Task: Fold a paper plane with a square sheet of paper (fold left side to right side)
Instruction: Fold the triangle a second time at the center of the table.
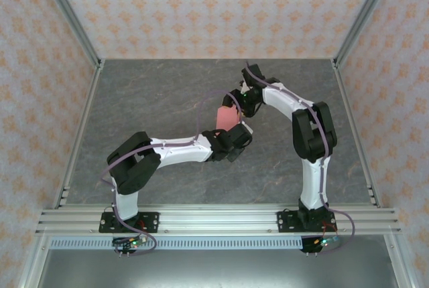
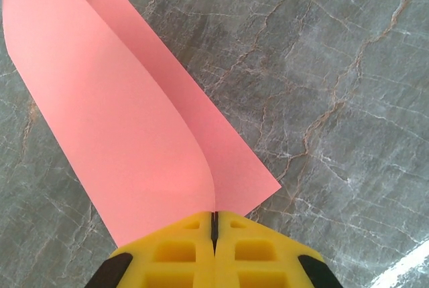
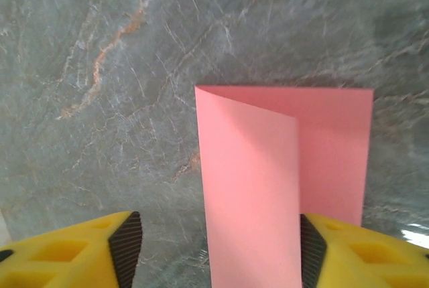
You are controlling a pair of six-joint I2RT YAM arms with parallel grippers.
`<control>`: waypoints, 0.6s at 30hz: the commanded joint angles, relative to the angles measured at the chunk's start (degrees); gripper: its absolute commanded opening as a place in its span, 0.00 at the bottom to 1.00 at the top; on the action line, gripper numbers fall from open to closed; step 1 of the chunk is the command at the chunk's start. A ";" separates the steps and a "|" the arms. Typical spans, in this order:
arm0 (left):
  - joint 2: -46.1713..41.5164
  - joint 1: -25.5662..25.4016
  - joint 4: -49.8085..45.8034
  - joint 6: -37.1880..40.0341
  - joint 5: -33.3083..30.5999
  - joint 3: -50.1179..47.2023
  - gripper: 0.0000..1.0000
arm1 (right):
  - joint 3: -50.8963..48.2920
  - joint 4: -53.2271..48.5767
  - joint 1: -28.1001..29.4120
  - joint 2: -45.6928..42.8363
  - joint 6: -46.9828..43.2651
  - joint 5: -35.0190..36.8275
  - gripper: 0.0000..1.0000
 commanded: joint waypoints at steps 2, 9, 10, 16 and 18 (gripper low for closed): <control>-2.50 -0.13 0.95 -1.92 0.08 -1.14 0.00 | 4.31 -1.67 -2.26 -4.31 -0.70 2.46 0.70; -4.71 2.63 2.30 -4.61 4.36 -3.05 0.00 | -1.94 1.69 -5.38 -13.44 -0.20 5.34 0.82; -5.21 3.26 2.67 -4.97 5.35 -3.53 0.00 | -4.27 2.77 -5.93 -15.27 0.32 5.25 0.82; -7.63 8.14 5.92 -8.01 15.00 -6.21 0.00 | -17.93 6.69 -6.78 -25.77 -0.10 6.30 0.69; -8.26 9.71 6.49 -8.55 18.08 -6.63 0.00 | -23.84 9.47 -6.66 -28.32 0.55 3.78 0.54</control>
